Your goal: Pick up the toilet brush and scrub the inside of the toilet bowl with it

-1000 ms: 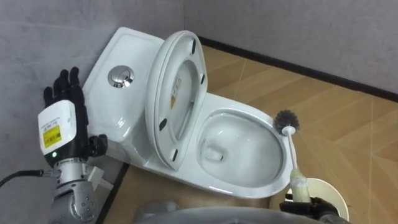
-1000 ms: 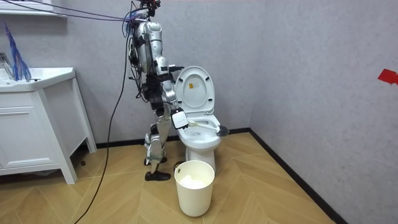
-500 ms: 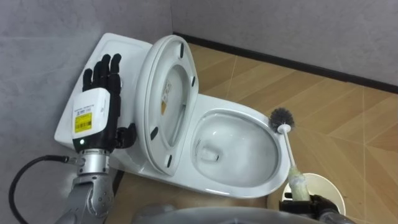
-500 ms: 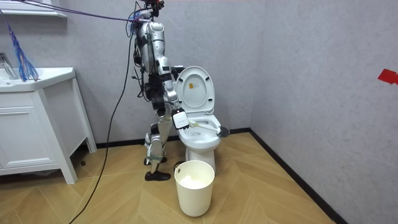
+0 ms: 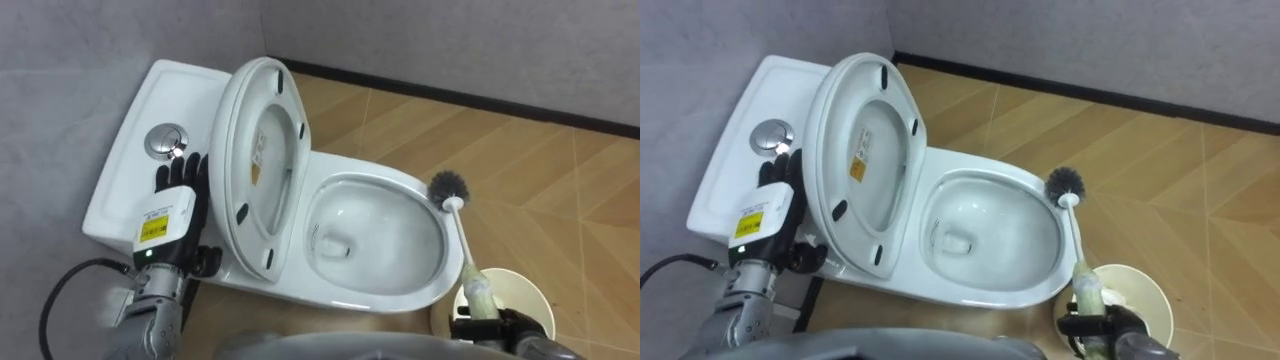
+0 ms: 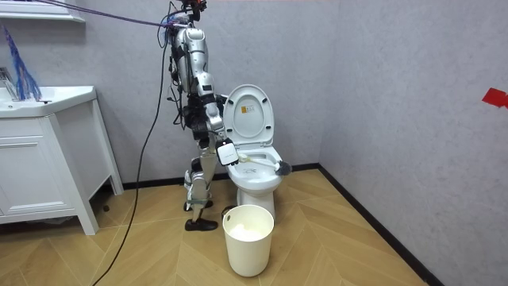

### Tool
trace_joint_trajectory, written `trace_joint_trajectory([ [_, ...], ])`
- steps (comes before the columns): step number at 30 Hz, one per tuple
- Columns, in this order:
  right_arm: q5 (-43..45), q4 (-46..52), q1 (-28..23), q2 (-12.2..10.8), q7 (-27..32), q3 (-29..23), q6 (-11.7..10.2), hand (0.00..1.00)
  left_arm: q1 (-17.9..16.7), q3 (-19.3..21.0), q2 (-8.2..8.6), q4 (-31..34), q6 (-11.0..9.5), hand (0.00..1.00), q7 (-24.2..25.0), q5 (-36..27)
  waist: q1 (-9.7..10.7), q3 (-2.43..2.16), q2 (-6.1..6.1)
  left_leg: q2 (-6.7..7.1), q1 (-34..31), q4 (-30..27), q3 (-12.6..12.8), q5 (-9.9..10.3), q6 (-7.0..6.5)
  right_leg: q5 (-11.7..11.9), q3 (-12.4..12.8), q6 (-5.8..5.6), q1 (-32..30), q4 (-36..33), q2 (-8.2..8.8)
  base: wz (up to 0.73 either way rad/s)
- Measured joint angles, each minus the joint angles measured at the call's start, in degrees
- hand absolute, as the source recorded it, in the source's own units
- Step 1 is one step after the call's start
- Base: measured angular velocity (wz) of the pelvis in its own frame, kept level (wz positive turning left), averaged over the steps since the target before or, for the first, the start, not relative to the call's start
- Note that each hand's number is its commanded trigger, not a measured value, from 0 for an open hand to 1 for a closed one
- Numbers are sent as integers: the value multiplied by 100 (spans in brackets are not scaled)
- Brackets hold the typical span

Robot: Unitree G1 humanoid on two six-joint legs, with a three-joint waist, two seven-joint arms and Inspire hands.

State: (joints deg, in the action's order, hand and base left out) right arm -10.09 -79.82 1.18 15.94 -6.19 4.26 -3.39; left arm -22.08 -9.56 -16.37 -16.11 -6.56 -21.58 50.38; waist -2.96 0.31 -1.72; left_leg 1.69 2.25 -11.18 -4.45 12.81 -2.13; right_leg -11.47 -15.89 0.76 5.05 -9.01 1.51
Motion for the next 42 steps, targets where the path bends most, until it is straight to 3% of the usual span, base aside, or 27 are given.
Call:
trace_joint_trajectory([
  [5,203,39,-11,80,-28,-2,49,100,-42,-1,-91,-175,1,0,21,220,-27,-25,59,-7,46,34,118,-9,12,8,86,14,-10,-8,-13,-10],
  [13,413,90,-11,108,-25,-104,162,100,-32,-17,-90,-398,3,0,-244,442,-7,-55,15,2,73,31,121,-15,6,9,84,15,2,-8,-8,-1],
  [31,469,167,-30,111,117,-116,224,100,-42,-6,-95,-553,39,0,-492,709,-52,-74,44,-6,102,43,131,-15,7,10,142,18,3,19,-32,0],
  [42,492,213,-89,144,108,-168,319,100,-170,32,-99,-556,232,0,-611,1056,-159,-103,131,-11,85,89,124,-14,9,11,142,20,-33,36,-41,0],
])
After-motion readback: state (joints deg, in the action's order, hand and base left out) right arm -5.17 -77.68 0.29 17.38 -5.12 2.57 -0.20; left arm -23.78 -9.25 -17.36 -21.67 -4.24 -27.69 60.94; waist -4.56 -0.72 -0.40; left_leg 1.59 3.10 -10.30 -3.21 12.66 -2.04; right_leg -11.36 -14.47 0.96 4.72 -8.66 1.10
